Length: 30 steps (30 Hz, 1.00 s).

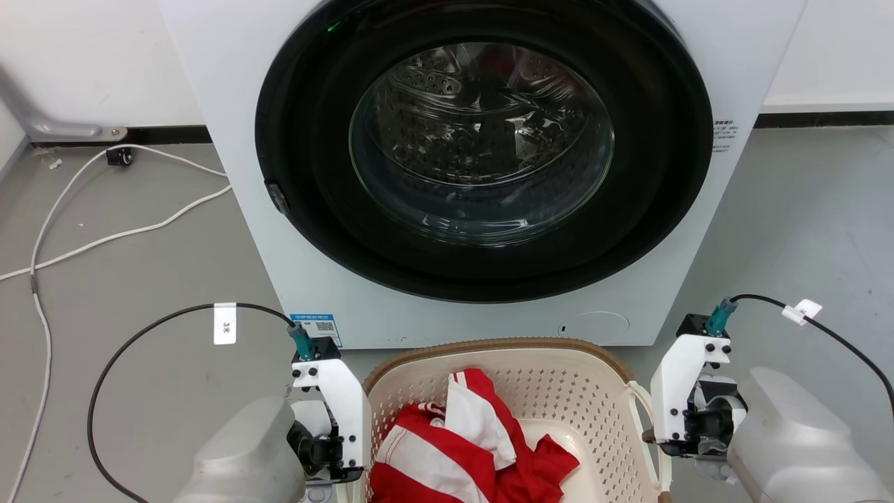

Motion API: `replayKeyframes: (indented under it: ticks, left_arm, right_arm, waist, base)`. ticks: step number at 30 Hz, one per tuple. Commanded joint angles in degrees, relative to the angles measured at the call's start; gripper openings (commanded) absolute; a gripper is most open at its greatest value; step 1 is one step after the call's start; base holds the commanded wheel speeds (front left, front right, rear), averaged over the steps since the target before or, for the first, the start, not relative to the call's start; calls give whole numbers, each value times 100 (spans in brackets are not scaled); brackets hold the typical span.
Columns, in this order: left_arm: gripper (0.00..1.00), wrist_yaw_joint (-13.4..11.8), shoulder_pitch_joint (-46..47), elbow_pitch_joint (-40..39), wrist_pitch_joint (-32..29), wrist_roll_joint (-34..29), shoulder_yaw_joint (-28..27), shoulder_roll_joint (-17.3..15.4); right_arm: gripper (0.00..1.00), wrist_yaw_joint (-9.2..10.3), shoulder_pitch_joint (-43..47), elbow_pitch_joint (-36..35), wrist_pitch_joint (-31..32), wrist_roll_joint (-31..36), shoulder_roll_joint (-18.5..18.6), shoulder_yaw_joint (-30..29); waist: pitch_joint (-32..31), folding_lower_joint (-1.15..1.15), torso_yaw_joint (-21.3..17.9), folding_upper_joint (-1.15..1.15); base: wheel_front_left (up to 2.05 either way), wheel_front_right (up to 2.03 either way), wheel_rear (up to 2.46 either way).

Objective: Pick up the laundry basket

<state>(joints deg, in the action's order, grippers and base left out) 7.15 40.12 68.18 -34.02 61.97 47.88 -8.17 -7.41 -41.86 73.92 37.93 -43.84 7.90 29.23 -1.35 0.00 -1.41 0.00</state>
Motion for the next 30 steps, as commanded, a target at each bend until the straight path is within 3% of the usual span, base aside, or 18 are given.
replayKeyframes:
  ticks: [1,30]
  left_arm:
    - [0,60,11,-19,23,42,18,71]
    - [0,60,80,111,161,262,219,102]
  right_arm:
    - [0,-14,27,-14,-5,-1,-51,-39]
    - [0,-8,68,-15,-22,314,-102,-412]
  waist:
    - [6,0,3,0]
    - [40,0,20,0]
  base:
    - [0,0,0]
    - [0,0,0]
